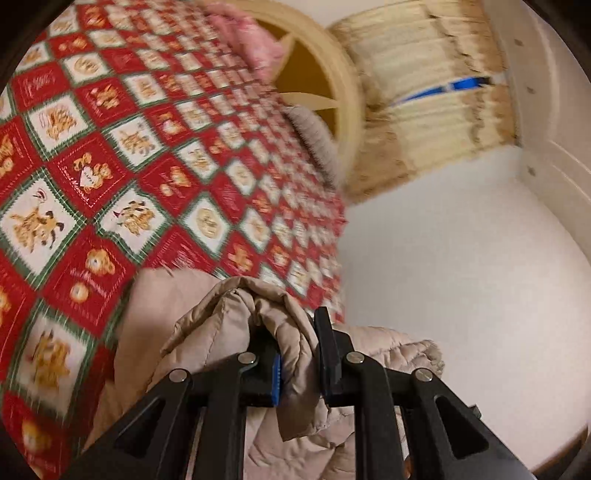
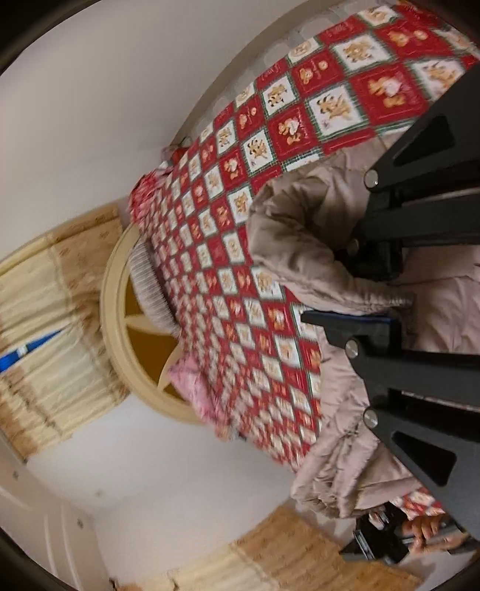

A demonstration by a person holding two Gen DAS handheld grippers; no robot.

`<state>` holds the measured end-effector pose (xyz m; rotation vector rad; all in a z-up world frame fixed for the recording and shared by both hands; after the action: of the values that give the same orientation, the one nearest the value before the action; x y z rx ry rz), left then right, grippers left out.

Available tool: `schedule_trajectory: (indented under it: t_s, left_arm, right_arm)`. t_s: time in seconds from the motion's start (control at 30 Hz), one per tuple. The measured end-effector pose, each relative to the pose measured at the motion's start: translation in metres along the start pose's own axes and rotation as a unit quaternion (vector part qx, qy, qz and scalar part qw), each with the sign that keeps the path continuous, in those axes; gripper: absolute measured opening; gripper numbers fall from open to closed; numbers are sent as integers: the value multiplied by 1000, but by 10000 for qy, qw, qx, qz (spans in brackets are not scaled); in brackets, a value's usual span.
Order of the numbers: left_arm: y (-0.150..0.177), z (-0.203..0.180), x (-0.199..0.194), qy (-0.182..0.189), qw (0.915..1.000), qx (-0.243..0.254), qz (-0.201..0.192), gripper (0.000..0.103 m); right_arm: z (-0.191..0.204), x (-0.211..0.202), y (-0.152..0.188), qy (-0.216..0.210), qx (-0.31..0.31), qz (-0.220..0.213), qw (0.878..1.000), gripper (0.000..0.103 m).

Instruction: Fold large clothes

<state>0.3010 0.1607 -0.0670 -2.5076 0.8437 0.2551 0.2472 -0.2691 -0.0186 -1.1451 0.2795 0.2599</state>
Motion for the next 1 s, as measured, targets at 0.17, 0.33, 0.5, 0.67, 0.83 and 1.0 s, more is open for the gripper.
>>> schedule_trajectory:
  t_s: [0.17,0.33,0.5,0.67,0.83,1.0]
  left_arm:
    - [-3,53,63,-941,9939,-492,296,16]
    - [3,76,93,-1018,9914,-588,571,17]
    - [-7,80,102,-643,9900,-952,814,18]
    - [-23,61,79,-184,9914,-992,830,25]
    - [-53,50,49,-240,9963,-826,61,50]
    - [-59,12,25,-570,9964,298,-560,65]
  right_arm:
    - [-45,78,35,441,387,325,9977,16]
    - [-75,118,72,688,644,553,9940,19]
    - [-90,130,87,576,713,443,9948,23]
    - [-85,137,91,633,643,452,9949,24]
    - [-83,143,95,643,654,502,9945,24]
    - [-84,146,95,674,617,493,9946,24]
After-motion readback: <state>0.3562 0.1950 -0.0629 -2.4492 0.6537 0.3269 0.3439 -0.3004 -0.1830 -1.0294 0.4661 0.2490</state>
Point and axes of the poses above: each gripper's, at about its wrist camera, not at the fingertips, and x roughly the way its jaws point, z to its left, y to its underside, the point moved 7 cm from there along x, roughly the way its jaws point, and after that the axes turned 11 degrees about -z, right-handed, at the moved point
